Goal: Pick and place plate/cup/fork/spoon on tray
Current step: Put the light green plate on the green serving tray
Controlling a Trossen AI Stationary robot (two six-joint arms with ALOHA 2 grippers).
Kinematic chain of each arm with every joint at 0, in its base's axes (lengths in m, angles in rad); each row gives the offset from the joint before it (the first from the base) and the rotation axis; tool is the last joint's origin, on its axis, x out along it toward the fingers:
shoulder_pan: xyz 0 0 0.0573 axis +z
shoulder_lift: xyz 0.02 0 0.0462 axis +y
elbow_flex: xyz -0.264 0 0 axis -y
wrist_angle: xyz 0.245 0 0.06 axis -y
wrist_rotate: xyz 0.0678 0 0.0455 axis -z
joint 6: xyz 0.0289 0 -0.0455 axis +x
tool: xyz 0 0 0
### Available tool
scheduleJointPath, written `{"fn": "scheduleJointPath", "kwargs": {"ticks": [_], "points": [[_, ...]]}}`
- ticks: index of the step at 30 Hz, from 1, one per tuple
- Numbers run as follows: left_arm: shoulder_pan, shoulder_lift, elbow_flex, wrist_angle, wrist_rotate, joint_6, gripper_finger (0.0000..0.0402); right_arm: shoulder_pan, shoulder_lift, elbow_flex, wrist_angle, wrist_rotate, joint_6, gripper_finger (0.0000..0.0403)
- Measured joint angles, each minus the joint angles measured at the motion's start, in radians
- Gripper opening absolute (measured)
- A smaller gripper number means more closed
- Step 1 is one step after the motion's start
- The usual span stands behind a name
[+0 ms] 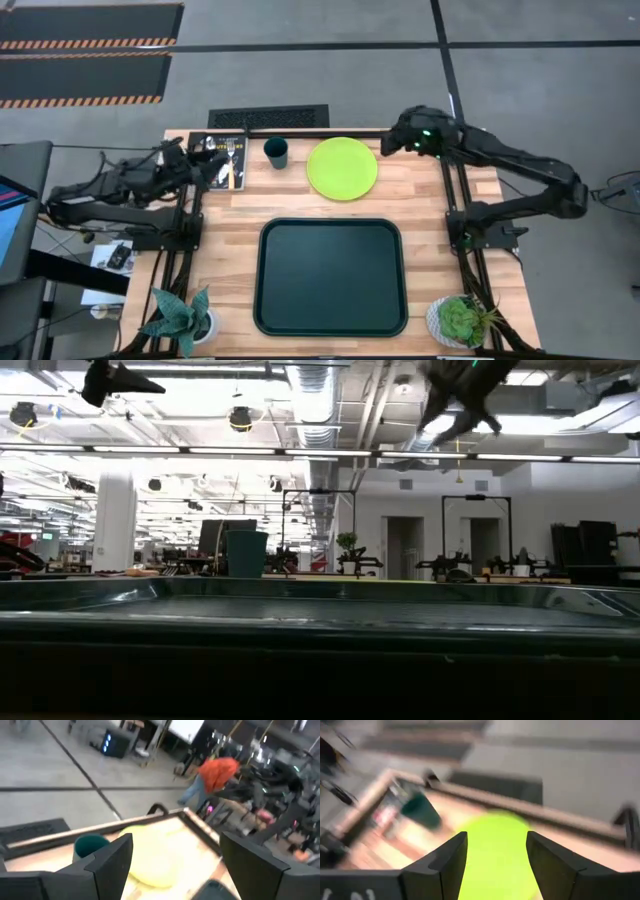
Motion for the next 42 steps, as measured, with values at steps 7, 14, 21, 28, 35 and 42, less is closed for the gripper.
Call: {"fn": "scheduleJointPath", "kwargs": {"ticks": [7, 14, 21, 28, 35, 42], "points": [[0.0, 0.098, 0.002, -0.003, 0.024, -0.037, 0.0283, -0.041, 0.256, -0.001, -0.025, -0.138, 0.029, 0.0224], [0.0, 0.055, 0.002, -0.013, 0.01, -0.057, 0.0283, -0.095, 0.443, -0.001, -0.076, -0.174, 0.037, 0.0223], [0.0, -0.039, 0.002, -0.09, -0.056, -0.082, 0.0283, -0.148, 0.47, -0.07, -0.078, -0.242, 0.077, 0.0223], [0.0, -0.075, 0.002, -0.097, -0.1, -0.101, 0.0283, -0.168, 0.343, -0.342, 0.193, -0.305, 0.251, 0.0223], [0.0, -0.074, 0.002, -0.098, -0.12, -0.104, 0.0283, -0.167, 0.327, -0.447, 0.443, -0.304, 0.379, 0.0223], [0.0, -0.074, 0.002, -0.098, -0.117, -0.115, 0.0283, -0.147, 0.424, -0.455, 0.53, -0.298, 0.411, 0.0223]]}}
